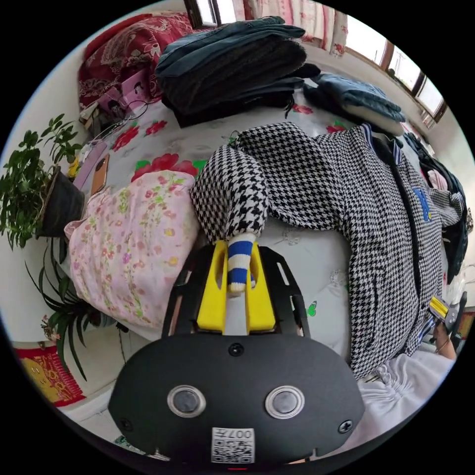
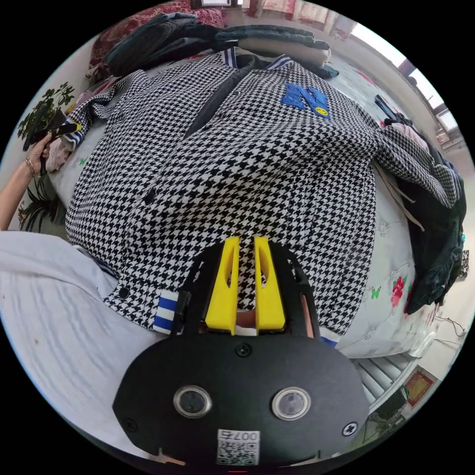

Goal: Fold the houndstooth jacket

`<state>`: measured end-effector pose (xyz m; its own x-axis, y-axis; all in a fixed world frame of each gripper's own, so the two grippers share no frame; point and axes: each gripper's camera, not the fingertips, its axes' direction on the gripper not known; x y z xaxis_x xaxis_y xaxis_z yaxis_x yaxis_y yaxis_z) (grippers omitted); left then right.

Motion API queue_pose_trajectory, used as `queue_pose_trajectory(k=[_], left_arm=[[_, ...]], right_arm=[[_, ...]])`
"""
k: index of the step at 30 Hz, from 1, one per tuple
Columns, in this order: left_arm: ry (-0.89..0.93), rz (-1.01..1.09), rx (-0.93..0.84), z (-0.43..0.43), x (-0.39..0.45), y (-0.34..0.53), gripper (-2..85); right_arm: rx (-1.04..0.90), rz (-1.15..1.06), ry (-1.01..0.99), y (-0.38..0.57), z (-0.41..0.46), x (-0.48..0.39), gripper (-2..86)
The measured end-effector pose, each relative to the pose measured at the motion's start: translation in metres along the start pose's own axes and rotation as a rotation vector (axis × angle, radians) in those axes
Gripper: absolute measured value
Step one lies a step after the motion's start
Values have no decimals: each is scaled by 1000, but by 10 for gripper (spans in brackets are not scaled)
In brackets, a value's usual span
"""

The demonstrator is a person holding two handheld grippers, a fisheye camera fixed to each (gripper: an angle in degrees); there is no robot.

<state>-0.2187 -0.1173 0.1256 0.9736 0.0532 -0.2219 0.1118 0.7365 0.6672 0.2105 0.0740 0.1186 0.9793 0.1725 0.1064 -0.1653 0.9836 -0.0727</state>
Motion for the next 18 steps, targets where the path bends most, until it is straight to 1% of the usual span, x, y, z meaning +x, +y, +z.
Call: queue_pose_trajectory(k=[1, 2, 3, 5, 6, 8, 9, 10, 11, 13, 15, 18], left_arm=[[69, 30, 10, -7, -9, 0, 51], [178, 25, 39, -18, -25, 1, 47], [242, 8, 63, -25, -36, 2, 46], [524, -75, 194, -65, -94, 7, 43], [578, -93, 249, -79, -111, 9, 42], [800, -209, 557, -142, -190, 33, 39], [845, -252, 632, -155, -210, 42, 38], [901, -319, 709, -172, -241, 54, 36], [924, -330, 737, -185, -260, 61, 35], [919, -329, 772, -195, -268, 68, 34], [949, -341, 768, -193, -264, 69, 34], [980, -300, 708, -184, -229, 58, 34]], right_arm=[[6, 26, -2, 2, 0, 0, 38], [11, 41, -2, 4, 0, 0, 37], [24, 75, -3, 7, 0, -1, 35], [33, 99, 4, 13, 0, -2, 30], [31, 100, 11, 15, 1, -3, 25], [-8, 89, 30, 16, 0, -4, 18], [-29, 88, 27, 16, -2, -2, 12], [-10, 90, 8, 17, -9, 0, 7], [16, 95, -1, 19, -14, 1, 5], [118, 117, -47, 29, -34, 8, 1], [172, 141, -80, 36, -44, 15, 0], [220, 185, -137, 41, -50, 28, 0]])
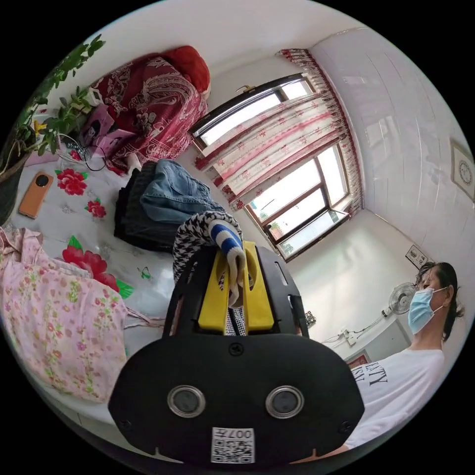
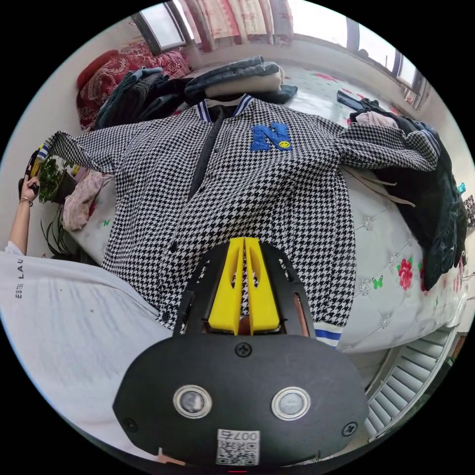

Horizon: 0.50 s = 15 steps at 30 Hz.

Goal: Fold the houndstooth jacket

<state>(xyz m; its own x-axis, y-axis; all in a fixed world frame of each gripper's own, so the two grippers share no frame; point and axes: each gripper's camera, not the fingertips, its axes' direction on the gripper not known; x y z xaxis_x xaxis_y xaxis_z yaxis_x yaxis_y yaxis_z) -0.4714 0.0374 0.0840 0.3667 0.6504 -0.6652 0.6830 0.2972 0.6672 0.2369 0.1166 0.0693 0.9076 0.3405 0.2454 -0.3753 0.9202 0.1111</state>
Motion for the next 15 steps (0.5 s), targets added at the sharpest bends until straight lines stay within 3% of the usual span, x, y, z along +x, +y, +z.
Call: queue_pose_trajectory(k=[3, 10, 13, 15], left_arm=[[23, 67, -153, 72, 36, 14, 35], [447, 260, -425, 307, 187, 74, 87], [420, 271, -599, 387, 199, 112, 156], [328, 278, -596, 401, 185, 130, 167]], right_arm=[[16, 29, -66, -3, -2, 11, 4], [114, 31, -213, -24, -15, 27, 40], [128, 55, -254, -32, -13, 39, 58], [142, 102, -266, -33, -11, 54, 66]])
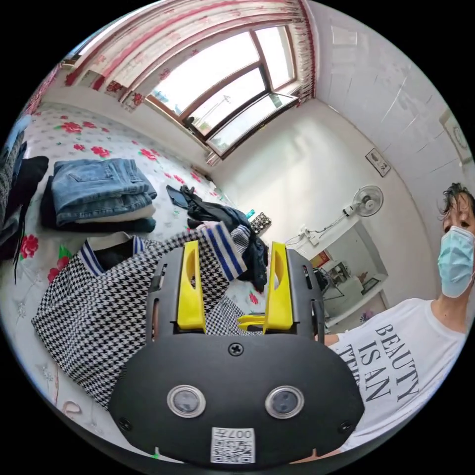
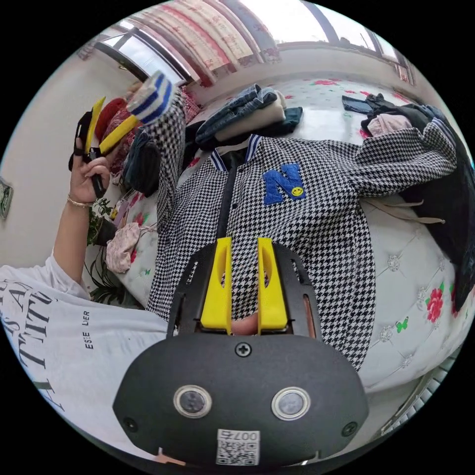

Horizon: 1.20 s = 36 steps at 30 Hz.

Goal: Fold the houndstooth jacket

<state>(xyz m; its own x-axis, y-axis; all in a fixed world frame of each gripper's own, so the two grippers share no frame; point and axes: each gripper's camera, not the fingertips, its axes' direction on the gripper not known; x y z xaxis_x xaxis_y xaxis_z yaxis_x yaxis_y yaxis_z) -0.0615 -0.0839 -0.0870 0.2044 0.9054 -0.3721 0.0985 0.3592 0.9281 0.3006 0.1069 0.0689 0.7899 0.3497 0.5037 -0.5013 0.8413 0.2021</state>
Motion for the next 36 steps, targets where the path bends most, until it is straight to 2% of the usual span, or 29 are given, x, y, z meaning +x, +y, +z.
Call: queue_pose_trajectory(k=[2, 5, 10, 16, 20, 24, 26, 29, 34, 36], left_arm=[[-186, -21, -35, 9, -21, 24, 166], [-374, -115, -143, 18, -56, 66, 161], [-641, -290, -298, 21, -98, 128, 146], [-755, -386, -373, 59, -128, 160, 133], [-890, -319, -379, 86, -122, 153, 124], [-883, -340, -355, 86, -125, 148, 120], [-849, -385, -320, 78, -132, 146, 113], [-809, -440, -268, 68, -139, 144, 103], [-755, -551, -164, 44, -146, 142, 83], [-714, -565, -121, 33, -142, 142, 81]], right_arm=[[35, 65, -11, 0, -5, 22, 73], [126, 222, -25, 0, -22, 77, 79], [378, 522, -44, -15, -72, 196, 88], [530, 550, 320, -84, -131, 255, 95], [446, 598, 368, -122, -127, 296, 86], [329, 743, 206, -138, -100, 339, 38], [406, 642, 175, -151, -108, 322, 23], [461, 314, 131, -193, -125, 249, 13], [337, -524, 20, -217, -95, 20, 14], [245, -701, -40, -198, -58, -45, 21]])
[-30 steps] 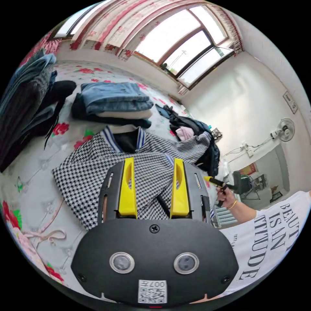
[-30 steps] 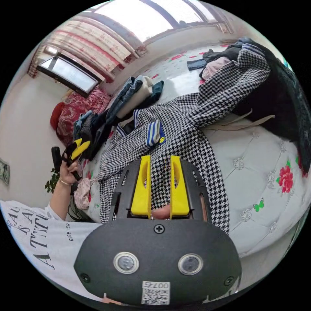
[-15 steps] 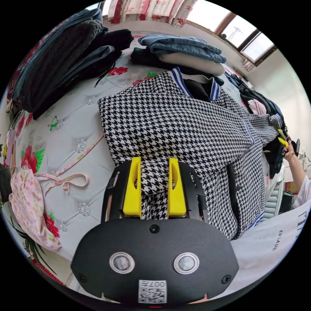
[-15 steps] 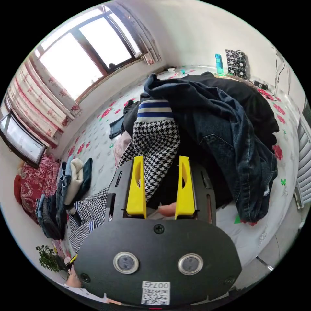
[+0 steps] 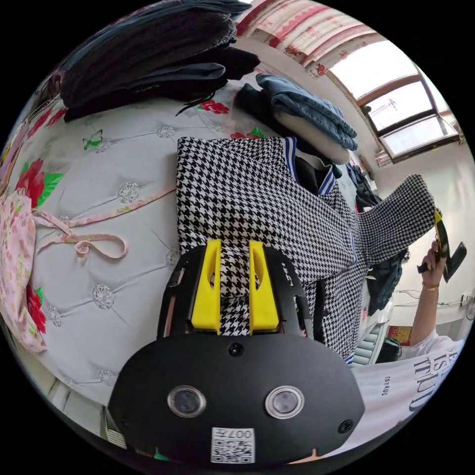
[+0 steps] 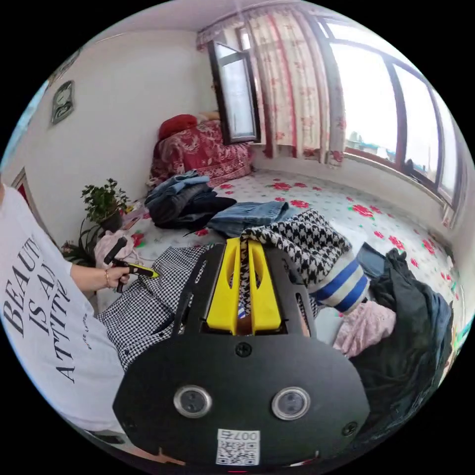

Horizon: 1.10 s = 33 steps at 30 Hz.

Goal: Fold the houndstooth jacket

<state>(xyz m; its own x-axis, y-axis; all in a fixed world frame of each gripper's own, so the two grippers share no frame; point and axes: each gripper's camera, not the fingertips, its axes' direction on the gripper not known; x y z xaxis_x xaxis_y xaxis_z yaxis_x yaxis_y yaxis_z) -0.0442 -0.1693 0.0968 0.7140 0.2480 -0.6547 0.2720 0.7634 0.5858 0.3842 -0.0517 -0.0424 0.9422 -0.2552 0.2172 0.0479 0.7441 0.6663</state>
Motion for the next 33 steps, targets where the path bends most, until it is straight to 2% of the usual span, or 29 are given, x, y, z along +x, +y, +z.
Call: queue_pose_trajectory(k=[2, 4, 6, 8, 12, 14, 16, 19, 21, 24, 26, 28, 30, 33], left_arm=[[59, -12, 32, -17, -6, 5, 78], [77, -17, 48, -30, -13, 12, 78], [93, -23, 51, -44, -21, 22, 79], [116, -29, 40, -60, -35, 43, 81], [124, -29, -10, -82, -54, 87, 89], [112, -9, -55, -97, -64, 123, 98], [98, 7, -98, -107, -72, 149, 108], [102, 17, -179, -115, -81, 187, 128], [128, 24, -220, -113, -82, 202, 141], [182, 47, -312, -92, -75, 214, 151], [27, 98, -296, -89, -64, 215, 133], [-22, 165, -331, -89, -55, 209, 114], [52, 217, -398, -86, -50, 200, 66], [105, 225, -455, -80, -47, 184, 11]], right_arm=[[-79, -75, -65, -1, 49, -58, 32], [-288, -125, -155, 18, 122, -122, 56], [-465, -92, -292, 39, 162, -158, 70], [-531, -36, -369, 60, 171, -182, 81], [-532, 108, -207, 106, 121, -179, 102], [-564, 234, -97, 130, 90, -154, 108], [-581, 460, 28, 173, 40, -114, 114], [-609, 676, 125, 225, -20, -88, 120], [-623, 738, 152, 248, -44, -86, 124], [-690, 784, 134, 277, -51, -88, 130], [-748, 765, 112, 288, -40, -89, 129], [-788, 760, 27, 293, -23, -88, 119], [-846, 746, 49, 289, -16, -84, 111], [-888, 665, -95, 279, -13, -79, 80]])
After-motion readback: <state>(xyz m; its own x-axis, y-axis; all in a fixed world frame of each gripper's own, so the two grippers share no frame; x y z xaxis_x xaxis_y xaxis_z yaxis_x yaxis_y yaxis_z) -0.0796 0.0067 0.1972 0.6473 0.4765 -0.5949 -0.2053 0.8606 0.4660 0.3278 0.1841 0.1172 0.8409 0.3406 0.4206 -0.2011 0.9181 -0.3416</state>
